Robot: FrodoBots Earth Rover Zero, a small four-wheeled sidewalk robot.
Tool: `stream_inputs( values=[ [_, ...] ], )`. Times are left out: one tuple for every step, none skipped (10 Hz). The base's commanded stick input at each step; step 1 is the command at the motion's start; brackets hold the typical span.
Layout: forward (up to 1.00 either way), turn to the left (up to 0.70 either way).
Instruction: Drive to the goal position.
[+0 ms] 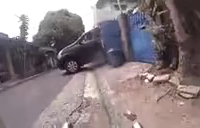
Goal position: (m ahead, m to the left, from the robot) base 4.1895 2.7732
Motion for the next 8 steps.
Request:
stream_inputs(
  values=[
    [0.04, 0.00],
    [0.04, 0.00],
    [0.04, 0.00],
    [0.04, 0.00],
    [0.04, 0.00],
    [0.04, 0.00],
    [0.04, 0.00],
    [0.05, 0.00]
  ],
)
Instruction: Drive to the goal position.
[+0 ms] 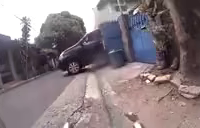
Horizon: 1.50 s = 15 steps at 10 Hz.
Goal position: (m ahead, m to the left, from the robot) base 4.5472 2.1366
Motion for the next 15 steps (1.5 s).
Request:
stream_inputs(
  values=[
    [0.04, 0.00],
    [0.04, 0.00],
    [0.04, 0.00],
    [0.04, 0.00],
    [0.05, 0.00],
    [0.04, 0.00],
    [0.04, 0.00],
    [0.05, 0.00],
    [0.04, 0.00],
    [0.05, 0.00],
    [0.05, 0.00],
    [0.04, 0.00],
    [0.04, 0.00],
    [0.04, 0.00],
    [0.04, 0.00]
  ],
)
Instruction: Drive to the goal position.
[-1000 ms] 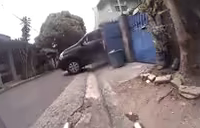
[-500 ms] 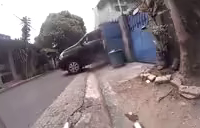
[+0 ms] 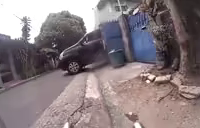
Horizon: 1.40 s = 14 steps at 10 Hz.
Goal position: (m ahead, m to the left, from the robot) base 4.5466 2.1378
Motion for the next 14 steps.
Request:
stream_inputs(
  values=[
    [0.04, 0.00],
    [0.04, 0.00],
    [0.04, 0.00],
    [0.04, 0.00],
    [0.04, 0.00],
    [0.04, 0.00],
    [0.05, 0.00],
    [0.04, 0.00],
    [0.04, 0.00],
    [0.04, 0.00],
    [0.04, 0.00],
    [0.05, 0.00],
    [0.04, 0.00],
    [0.04, 0.00]
  ],
)
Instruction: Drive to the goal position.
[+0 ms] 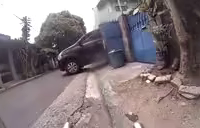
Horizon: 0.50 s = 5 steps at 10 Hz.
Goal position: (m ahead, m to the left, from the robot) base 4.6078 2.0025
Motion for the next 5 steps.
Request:
stream_inputs(
  values=[
    [0.04, 0.00],
    [0.04, 0.00],
    [0.05, 0.00],
    [0.05, 0.00],
    [0.05, 0.00]
  ],
)
